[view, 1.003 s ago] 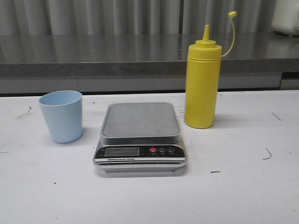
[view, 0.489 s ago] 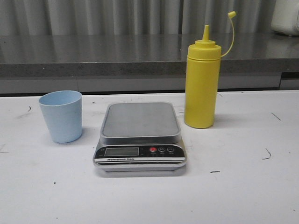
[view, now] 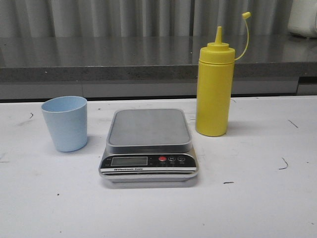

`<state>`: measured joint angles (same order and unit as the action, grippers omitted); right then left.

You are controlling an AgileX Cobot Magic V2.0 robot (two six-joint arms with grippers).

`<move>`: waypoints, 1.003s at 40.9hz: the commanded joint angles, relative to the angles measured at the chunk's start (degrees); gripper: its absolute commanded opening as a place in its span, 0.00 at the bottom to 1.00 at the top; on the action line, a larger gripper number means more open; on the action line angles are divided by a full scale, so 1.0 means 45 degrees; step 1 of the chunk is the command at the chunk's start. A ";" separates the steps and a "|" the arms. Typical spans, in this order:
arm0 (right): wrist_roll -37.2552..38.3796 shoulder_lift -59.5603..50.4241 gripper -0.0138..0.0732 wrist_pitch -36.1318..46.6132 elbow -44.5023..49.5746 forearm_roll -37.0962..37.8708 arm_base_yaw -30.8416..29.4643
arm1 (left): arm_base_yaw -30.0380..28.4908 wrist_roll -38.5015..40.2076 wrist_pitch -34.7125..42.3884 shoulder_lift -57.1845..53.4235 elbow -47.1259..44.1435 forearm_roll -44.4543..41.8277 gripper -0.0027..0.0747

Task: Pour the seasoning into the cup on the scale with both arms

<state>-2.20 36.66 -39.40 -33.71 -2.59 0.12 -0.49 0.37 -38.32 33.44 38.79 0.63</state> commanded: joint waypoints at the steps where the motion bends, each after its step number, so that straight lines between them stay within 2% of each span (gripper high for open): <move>1: -0.0572 0.0199 0.25 0.0692 -0.0399 0.0196 -0.0006 | 0.0109 0.0066 0.0809 0.0261 0.0448 0.0116 0.10; 3: -0.0605 0.0215 0.37 0.0692 -0.0399 0.0196 -0.0006 | 0.0102 0.0066 0.0834 0.0317 0.0448 0.0116 0.20; 7: -0.0593 0.0215 0.63 0.0738 -0.0399 0.0196 -0.0006 | 0.0102 0.0066 0.0865 0.0467 0.0448 0.0116 0.51; 9: -0.0593 0.0215 0.71 0.0801 -0.0399 0.0196 -0.0006 | 0.0109 0.0066 0.0865 0.0538 0.0448 0.0116 0.62; 11: -0.0593 0.0215 0.75 0.0839 -0.0399 0.0196 -0.0006 | 0.0109 0.0066 0.0865 0.0665 0.0448 0.0116 0.69; 16: -0.0593 0.0215 0.76 0.0811 -0.0399 0.0196 -0.0006 | 0.0282 0.0066 0.0784 0.1057 0.0573 0.0328 0.70; 24: -0.0593 0.0215 0.76 0.0811 -0.0399 0.0196 -0.0006 | 0.1446 0.0066 -0.0215 0.2417 0.1525 0.0328 0.70; 31: -0.0593 0.0215 0.76 0.0811 -0.0399 0.0196 -0.0006 | 0.2457 0.0066 -0.1146 0.4261 0.2815 0.0328 0.70; 41: -0.0593 0.0215 0.76 0.0811 -0.0399 0.0196 -0.0006 | 0.2904 0.0066 -0.2120 0.7320 0.4830 0.0431 0.70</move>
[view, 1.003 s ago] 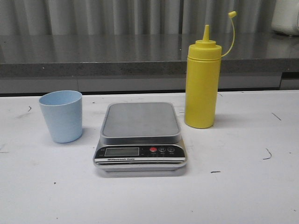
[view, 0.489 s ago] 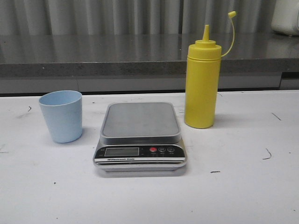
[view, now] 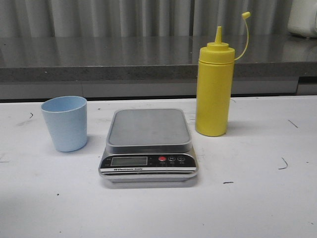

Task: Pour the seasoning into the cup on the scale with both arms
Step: 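Lower the left gripper onto the light blue cup and grasp its rim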

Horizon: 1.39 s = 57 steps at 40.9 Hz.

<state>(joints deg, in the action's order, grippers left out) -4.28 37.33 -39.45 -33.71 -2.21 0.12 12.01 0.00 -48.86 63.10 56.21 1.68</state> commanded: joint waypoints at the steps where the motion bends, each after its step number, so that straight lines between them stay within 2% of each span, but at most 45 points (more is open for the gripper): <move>1: -0.0132 0.0064 0.76 0.0821 -0.0399 0.0113 -0.0006 | 0.0125 0.0149 0.0153 0.0999 0.1149 0.0230 0.70; 11: -0.0132 0.0064 0.76 0.0821 -0.0399 0.0113 -0.0006 | 0.0125 0.0149 -0.0536 0.3988 0.3195 0.0230 0.70; 26: -0.0132 0.0064 0.76 0.0821 -0.0399 0.0113 -0.0006 | 0.0125 0.0149 -0.0558 0.7540 0.5187 0.0230 0.70; 46: -0.0132 0.0064 0.76 0.0821 -0.0399 0.0113 -0.0006 | 0.0125 0.0287 -0.0315 1.0286 0.7068 0.0299 0.69; 48: -0.0132 0.0064 0.76 0.0821 -0.0399 0.0113 -0.0006 | 0.0125 0.0287 -0.0441 1.0346 0.7079 0.0307 0.67; 51: -0.0132 0.0064 0.76 0.0821 -0.0399 0.0113 -0.0006 | 0.0125 0.0287 -0.0498 1.0346 0.7079 0.0307 0.59; 57: -0.0132 0.0064 0.76 0.0821 -0.0399 0.0113 -0.0006 | 0.0125 0.0287 -0.0549 1.0346 0.7090 0.0400 0.36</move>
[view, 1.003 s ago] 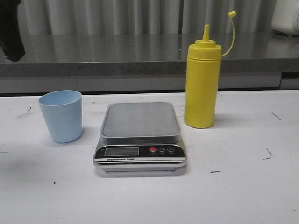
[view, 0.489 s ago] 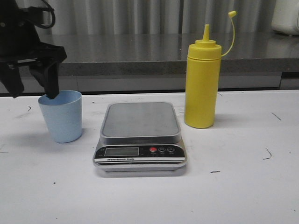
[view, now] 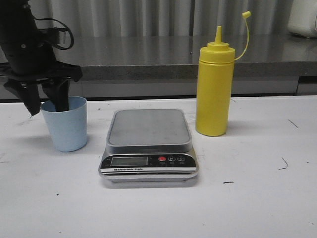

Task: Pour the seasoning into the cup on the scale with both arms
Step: 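Lower the left gripper onto the light blue cup and grasp its rim, then lift the blue cup with the left gripper and set it on the scale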

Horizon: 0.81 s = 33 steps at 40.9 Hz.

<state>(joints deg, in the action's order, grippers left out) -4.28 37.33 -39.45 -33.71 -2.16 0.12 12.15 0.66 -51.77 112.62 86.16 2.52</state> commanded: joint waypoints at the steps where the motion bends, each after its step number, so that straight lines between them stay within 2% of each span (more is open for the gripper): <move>1: -0.0132 0.0064 0.76 0.0821 -0.0399 0.0101 -0.0006 | 0.0094 0.0140 0.0042 -0.0659 0.0435 0.0201 0.32; 8: -0.0132 0.0064 0.76 0.0821 -0.0399 0.0101 -0.0006 | 0.0094 0.0140 0.0009 -0.0659 0.0435 0.0201 0.12; 13: -0.0132 0.0064 0.76 0.0821 -0.0399 0.0101 -0.0006 | 0.0094 0.0140 -0.0102 -0.0659 0.0435 0.0201 0.02; 23: -0.0132 0.0064 0.76 0.0821 -0.0399 0.0101 -0.0006 | 0.0269 0.0140 -0.0527 -0.0895 0.0973 0.0221 0.01; 33: -0.0132 0.0064 0.76 0.0821 -0.0399 0.0101 -0.0006 | 0.1593 0.0140 -0.0958 -0.0983 0.2572 0.0243 0.01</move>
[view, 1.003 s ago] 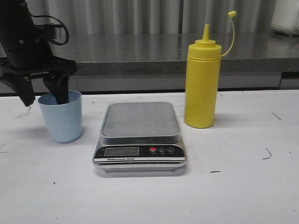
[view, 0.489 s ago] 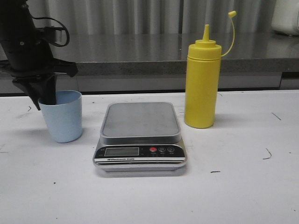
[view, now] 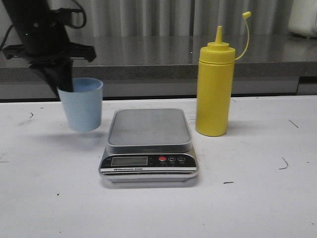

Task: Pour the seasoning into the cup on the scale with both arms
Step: 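Lift the blue cup with the left gripper and set it on the scale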

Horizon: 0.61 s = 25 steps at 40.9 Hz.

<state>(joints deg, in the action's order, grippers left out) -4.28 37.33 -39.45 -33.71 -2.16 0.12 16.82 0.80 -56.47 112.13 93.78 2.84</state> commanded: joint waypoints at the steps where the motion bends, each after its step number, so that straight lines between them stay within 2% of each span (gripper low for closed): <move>1: -0.0132 0.0064 0.76 0.0821 -0.0399 0.0101 -0.0006 | 0.0739 0.0158 0.0087 -0.0874 0.1051 0.0157 0.01; 11: -0.0132 0.0064 0.76 0.0821 -0.0399 0.0101 -0.0006 | 0.1979 0.1344 0.0542 -0.0647 0.2090 0.0055 0.01; 25: -0.0132 0.0064 0.76 0.0821 -0.0399 0.0101 -0.0006 | 0.2496 0.1449 0.0291 0.0487 0.2848 0.0055 0.01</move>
<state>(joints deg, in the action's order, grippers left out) -4.28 37.33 -39.45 -33.71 -2.16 0.12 27.66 6.55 -56.33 116.85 104.52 2.84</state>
